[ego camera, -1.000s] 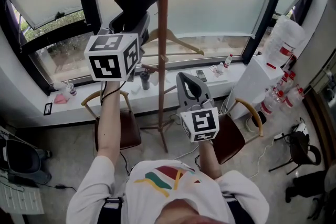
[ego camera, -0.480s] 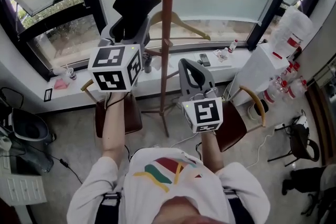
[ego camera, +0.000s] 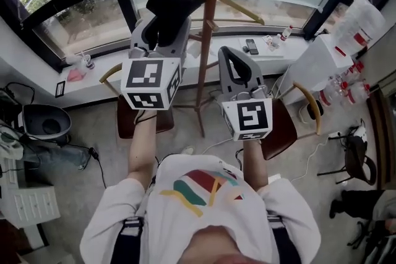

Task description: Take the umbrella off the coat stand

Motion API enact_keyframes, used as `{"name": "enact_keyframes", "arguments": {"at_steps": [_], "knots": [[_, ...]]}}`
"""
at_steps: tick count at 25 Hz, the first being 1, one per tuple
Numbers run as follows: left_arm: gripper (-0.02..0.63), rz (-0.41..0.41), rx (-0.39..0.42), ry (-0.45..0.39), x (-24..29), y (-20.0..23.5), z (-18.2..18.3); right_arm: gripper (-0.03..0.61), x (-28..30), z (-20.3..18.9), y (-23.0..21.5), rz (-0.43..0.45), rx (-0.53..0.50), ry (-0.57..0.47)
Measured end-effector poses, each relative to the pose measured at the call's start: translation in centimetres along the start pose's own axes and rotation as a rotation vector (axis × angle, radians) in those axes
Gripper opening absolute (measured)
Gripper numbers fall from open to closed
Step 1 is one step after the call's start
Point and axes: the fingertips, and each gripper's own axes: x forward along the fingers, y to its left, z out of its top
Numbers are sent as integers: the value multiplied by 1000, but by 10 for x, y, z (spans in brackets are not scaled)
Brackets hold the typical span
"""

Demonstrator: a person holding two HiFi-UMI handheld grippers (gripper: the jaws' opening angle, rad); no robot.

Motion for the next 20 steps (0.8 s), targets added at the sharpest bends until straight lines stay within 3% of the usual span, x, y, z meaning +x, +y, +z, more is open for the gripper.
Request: {"name": "enact_keyframes", "arguments": {"at_steps": [13,20], "knots": [[207,-22,-77,24,-28,-1,-72,0,14,-31,15,-4,29,64],[207,16,-110,19,-43,3,-101,0,14,-54,22,-14,72,86]]}}
